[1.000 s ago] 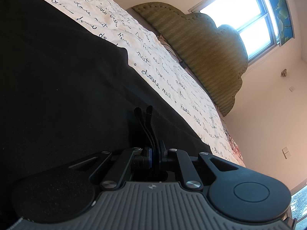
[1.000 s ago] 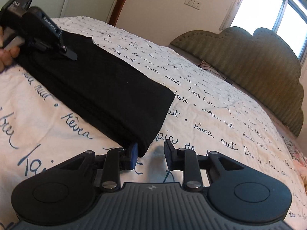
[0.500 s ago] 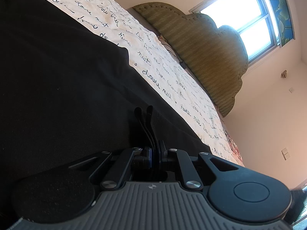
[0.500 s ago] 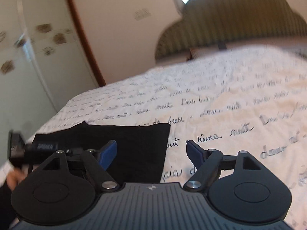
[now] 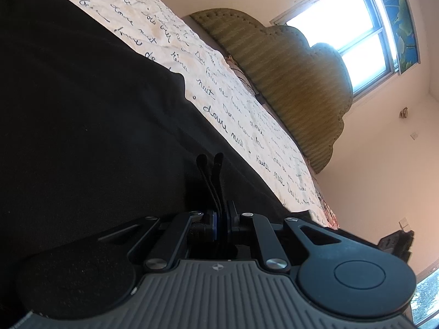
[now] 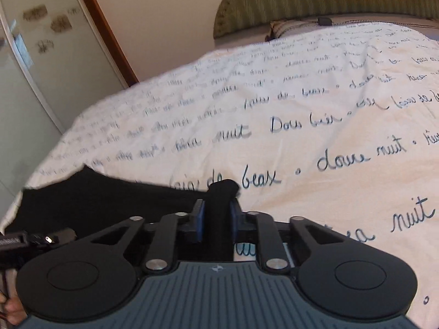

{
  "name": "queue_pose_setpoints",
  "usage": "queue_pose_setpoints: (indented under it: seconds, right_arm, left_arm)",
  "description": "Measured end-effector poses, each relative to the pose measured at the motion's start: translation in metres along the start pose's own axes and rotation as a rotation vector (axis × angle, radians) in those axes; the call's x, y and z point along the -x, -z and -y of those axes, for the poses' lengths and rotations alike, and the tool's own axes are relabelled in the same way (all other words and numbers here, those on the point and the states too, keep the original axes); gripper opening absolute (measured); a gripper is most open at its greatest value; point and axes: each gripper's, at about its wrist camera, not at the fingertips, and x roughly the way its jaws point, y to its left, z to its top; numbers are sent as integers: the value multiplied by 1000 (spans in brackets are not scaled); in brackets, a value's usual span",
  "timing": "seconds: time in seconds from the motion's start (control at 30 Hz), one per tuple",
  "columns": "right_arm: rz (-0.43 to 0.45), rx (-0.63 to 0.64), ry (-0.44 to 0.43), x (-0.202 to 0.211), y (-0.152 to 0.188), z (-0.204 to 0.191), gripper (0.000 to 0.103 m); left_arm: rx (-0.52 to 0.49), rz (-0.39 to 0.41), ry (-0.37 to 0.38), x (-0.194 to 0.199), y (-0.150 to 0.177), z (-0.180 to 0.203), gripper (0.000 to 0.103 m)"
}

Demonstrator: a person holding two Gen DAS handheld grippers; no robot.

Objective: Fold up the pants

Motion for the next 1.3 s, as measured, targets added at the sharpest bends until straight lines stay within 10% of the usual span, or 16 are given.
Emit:
queue_pose_setpoints:
  seconds: [0.2,0.53,0.7,0.97,1.3]
  right_arm:
    - [-50,74,61,-19,12,1,11]
    - [158,-141,-78,38,21,0,26]
    - [35,-5,-64,9,39,-31,70]
    - [29,244,79,-10,64,-65,75]
    - [51,174,25,-3,62,-54,75]
  left_arm:
    - [-24,4,-27,2,4,5,16]
    - [-11,1,-21,5,3,6,15]
    - [-12,0,-21,5,2,5,16]
    - [-65,-8,-64,2,1,13,15]
    - [-200,83,-138,78,0,35,26]
